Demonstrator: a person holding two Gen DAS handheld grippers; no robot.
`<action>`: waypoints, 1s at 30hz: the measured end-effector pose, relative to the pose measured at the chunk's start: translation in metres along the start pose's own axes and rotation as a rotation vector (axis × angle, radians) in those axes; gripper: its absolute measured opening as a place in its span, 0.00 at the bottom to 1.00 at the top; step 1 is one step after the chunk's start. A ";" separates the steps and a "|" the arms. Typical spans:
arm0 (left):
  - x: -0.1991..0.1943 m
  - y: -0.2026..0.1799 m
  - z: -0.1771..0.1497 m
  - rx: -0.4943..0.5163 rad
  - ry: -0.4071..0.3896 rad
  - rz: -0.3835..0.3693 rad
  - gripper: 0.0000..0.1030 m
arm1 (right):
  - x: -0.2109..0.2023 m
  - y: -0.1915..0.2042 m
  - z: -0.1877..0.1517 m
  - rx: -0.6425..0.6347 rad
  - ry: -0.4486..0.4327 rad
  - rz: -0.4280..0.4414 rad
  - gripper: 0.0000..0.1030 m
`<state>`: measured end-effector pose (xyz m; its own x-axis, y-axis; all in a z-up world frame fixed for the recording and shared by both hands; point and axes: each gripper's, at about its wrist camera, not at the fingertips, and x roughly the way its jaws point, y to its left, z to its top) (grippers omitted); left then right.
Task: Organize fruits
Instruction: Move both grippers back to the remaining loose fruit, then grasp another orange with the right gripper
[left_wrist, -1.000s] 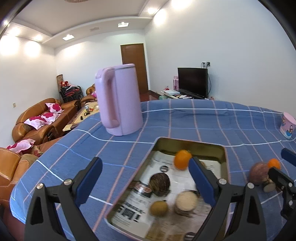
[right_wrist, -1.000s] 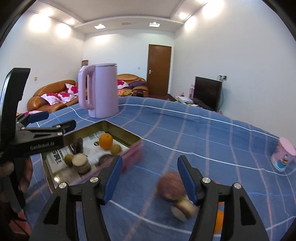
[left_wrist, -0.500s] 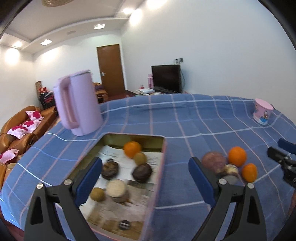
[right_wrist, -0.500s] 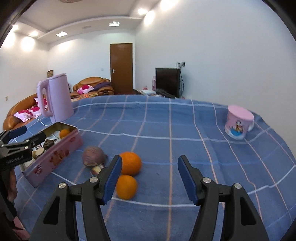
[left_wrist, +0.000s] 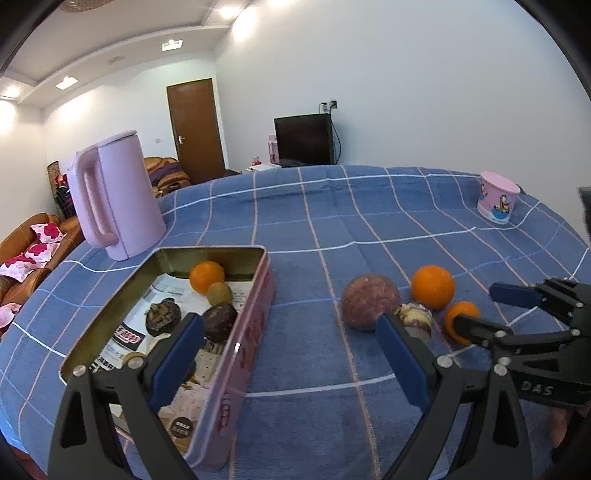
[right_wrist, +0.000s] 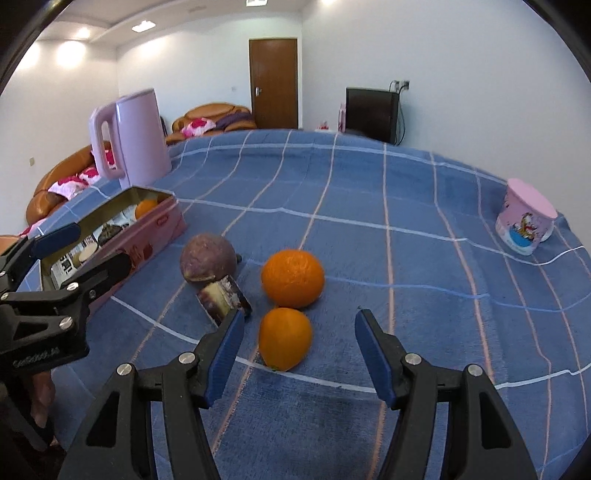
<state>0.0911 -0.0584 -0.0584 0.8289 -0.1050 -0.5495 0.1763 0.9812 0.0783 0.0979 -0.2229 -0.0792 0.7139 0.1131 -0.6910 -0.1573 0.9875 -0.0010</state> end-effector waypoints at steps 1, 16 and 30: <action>0.000 -0.001 0.000 0.001 0.001 -0.001 0.93 | 0.004 -0.001 0.000 0.004 0.017 0.008 0.62; 0.007 -0.036 -0.004 0.029 0.059 -0.108 0.81 | -0.012 -0.023 -0.006 0.120 -0.041 0.004 0.34; 0.030 -0.067 -0.001 0.037 0.171 -0.200 0.63 | -0.017 -0.044 -0.007 0.210 -0.057 0.000 0.34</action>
<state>0.1037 -0.1276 -0.0808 0.6743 -0.2646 -0.6895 0.3498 0.9367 -0.0174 0.0876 -0.2692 -0.0725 0.7523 0.1134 -0.6490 -0.0164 0.9880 0.1536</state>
